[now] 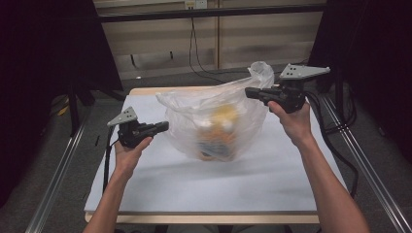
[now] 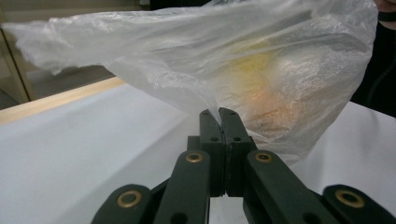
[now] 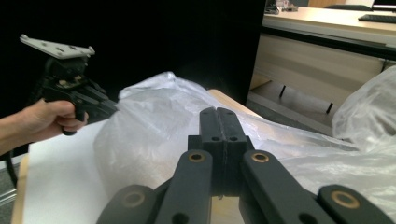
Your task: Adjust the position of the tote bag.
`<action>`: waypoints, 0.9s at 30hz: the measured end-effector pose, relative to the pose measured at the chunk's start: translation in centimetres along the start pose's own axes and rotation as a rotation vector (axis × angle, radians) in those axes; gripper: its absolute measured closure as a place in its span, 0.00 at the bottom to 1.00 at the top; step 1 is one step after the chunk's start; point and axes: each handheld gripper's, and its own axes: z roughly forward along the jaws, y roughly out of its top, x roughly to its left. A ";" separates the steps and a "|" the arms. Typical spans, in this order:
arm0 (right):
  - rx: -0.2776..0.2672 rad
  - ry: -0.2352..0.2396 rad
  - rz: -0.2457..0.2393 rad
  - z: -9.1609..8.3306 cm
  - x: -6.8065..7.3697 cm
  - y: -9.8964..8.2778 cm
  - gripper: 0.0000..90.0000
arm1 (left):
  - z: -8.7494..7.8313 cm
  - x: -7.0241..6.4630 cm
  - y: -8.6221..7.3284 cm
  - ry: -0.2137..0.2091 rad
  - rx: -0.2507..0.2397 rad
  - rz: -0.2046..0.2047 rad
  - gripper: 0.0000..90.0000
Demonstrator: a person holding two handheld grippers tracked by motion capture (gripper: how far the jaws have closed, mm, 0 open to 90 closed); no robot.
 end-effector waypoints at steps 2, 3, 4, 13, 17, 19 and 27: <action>-0.003 0.009 -0.012 -0.4 0.7 0.1 1.00 | -0.3 -0.1 -0.2 0.006 0.008 0.000 1.00; -0.006 0.013 -0.027 -0.9 1.4 -0.1 1.00 | -0.5 -0.1 -0.3 0.001 0.011 0.007 1.00; -0.006 0.013 -0.027 -0.9 1.4 -0.1 1.00 | -0.6 -0.2 -0.4 0.004 0.019 0.005 1.00; 0.031 0.013 -0.052 -3.0 3.4 -2.3 1.00 | -1.8 -1.9 -1.1 -0.015 0.032 0.042 1.00; -0.002 0.018 -0.017 -3.7 3.1 -3.7 1.00 | -1.9 -2.1 -1.3 -0.021 0.029 0.041 1.00; 0.003 0.019 -0.012 -3.9 3.2 -4.5 1.00 | -2.0 -2.1 -1.5 -0.027 0.029 0.035 1.00; 0.056 0.032 0.030 -3.6 3.0 -7.5 1.00 | -2.4 -1.8 -2.3 -0.027 0.038 0.022 1.00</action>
